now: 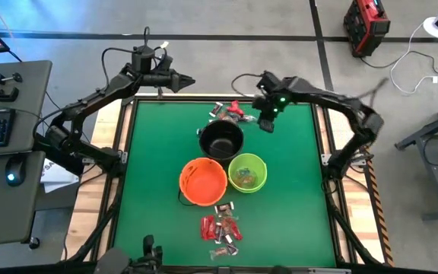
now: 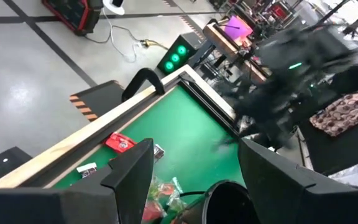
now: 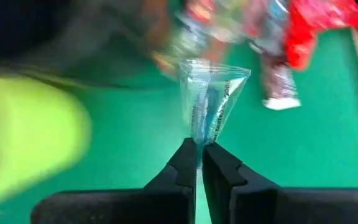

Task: Sort candy by brand, put in halloween buckets
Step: Put the blue gummy into the green bucket

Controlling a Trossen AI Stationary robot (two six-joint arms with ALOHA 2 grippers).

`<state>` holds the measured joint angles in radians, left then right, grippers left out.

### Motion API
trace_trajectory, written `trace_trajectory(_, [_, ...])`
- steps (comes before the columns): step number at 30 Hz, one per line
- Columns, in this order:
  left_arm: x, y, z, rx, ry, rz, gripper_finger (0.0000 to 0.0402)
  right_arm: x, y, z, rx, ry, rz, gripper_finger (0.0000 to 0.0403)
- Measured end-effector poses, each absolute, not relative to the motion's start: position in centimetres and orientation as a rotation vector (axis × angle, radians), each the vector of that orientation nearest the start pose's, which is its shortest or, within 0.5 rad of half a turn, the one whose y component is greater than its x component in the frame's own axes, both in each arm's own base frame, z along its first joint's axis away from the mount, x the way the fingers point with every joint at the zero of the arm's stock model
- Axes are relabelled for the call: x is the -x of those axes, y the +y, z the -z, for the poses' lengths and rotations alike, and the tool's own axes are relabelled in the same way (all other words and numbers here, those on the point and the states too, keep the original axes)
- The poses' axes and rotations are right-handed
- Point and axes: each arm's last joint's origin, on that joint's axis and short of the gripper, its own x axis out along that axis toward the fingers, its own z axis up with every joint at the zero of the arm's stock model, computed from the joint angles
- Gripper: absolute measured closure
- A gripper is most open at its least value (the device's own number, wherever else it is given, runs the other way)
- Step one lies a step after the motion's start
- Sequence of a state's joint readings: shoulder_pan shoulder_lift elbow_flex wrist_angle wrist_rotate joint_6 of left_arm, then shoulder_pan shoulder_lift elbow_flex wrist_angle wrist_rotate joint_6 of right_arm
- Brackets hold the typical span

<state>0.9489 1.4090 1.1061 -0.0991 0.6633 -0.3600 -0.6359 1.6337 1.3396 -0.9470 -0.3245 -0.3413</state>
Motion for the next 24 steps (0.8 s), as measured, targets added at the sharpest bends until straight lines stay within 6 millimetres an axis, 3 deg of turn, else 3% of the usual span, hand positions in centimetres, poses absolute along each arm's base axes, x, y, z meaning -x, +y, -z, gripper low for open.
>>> trace_trajectory(6, [-19.7, 24.3, -31.3, 0.618, 0.233, -0.313, 0.0177, -25.6, -11.2, -31.7, -0.454, 0.967, -0.073, 0.0401])
trace_trajectory(10, [-19.7, 24.2, -31.3, 0.598, 0.237, -0.281, 0.0177, -27.0, -5.5, -32.4, -0.443, 0.989, -0.168, 0.0402])
trace_trajectory(13, [-19.7, 24.2, -31.3, 0.589, 0.238, -0.25, 0.0177, -28.1, -2.3, -31.8, -0.403, 1.052, -0.121, 0.0402])
trace_trajectory(16, [-19.7, 24.0, -31.4, 0.559, 0.241, -0.198, 0.0177, -29.1, -0.8, -30.7, -0.425, 1.098, -0.009, 0.0402])
trace_trajectory(20, [-19.7, 23.9, -31.3, 0.524, 0.248, -0.149, 0.0177, -30.0, -0.1, -29.6, -0.533, 1.139, 0.087, 0.0397])
trace_trajectory(24, [-19.7, 23.9, -31.3, 0.522, 0.253, -0.139, 0.0177, -30.4, 0.0, -28.7, -0.611, 1.189, 0.124, 0.0358])
